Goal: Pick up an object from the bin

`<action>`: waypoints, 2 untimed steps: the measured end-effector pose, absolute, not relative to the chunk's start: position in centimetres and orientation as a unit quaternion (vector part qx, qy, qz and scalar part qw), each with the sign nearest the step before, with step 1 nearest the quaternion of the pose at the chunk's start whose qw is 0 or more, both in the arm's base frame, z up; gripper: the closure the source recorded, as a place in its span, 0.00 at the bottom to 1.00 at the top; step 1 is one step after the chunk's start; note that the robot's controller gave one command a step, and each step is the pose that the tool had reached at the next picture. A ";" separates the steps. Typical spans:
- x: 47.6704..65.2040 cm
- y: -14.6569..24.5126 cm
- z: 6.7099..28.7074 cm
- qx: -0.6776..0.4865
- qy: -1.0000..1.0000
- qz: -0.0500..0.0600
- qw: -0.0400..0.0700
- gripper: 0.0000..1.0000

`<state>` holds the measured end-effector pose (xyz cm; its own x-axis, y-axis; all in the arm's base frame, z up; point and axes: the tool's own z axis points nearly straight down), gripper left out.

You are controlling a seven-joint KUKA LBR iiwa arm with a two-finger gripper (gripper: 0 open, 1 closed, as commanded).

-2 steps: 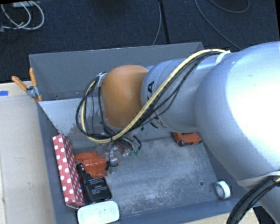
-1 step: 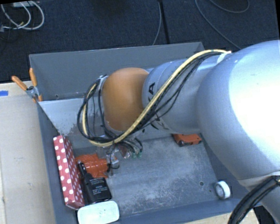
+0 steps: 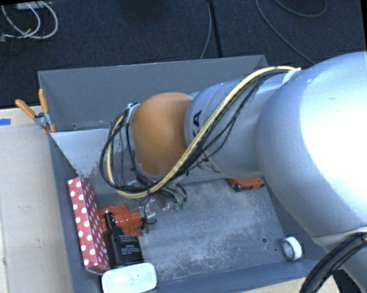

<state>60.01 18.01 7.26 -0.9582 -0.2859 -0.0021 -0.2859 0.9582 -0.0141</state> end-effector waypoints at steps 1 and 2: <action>59.5 18.2 7.3 -0.173 0.985 -0.007 0.006 1.00; 58.6 18.0 7.3 -0.184 0.983 -0.009 0.007 1.00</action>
Offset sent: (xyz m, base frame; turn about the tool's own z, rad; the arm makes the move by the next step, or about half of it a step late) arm -0.0181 0.0032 -0.0026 -0.0863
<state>58.60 18.00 7.26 -0.9322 -0.3619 -0.0101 -0.3617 0.9321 -0.0193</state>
